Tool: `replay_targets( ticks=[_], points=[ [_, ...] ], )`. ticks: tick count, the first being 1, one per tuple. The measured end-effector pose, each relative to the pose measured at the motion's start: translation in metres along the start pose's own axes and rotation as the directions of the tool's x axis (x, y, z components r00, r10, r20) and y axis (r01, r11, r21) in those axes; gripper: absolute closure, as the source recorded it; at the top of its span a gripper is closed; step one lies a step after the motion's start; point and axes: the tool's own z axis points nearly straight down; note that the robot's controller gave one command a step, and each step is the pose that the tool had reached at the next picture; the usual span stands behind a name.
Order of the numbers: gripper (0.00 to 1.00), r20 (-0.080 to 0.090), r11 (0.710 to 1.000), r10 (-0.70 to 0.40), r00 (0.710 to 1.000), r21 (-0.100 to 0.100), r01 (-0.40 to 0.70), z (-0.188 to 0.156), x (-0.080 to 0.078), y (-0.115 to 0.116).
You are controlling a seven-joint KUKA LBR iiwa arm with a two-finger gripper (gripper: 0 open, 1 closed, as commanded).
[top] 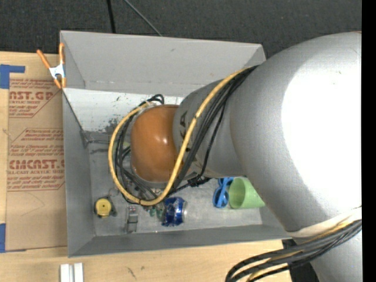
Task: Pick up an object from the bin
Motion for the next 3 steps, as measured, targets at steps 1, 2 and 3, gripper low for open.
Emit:
replay_targets(
  ticks=[1, 2, 3],
  points=[
    [0.00, 0.009, 1.000, -0.022, 1.000, -0.005, 0.022, 0.015, -0.009, 0.041],
    [1.00, 0.007, 1.000, -0.018, 1.000, -0.003, 0.018, 0.014, -0.009, 0.039],
    [1.00, 0.017, 1.000, -0.006, 1.000, -0.007, 0.006, -0.139, -0.032, 0.029]
  ],
)
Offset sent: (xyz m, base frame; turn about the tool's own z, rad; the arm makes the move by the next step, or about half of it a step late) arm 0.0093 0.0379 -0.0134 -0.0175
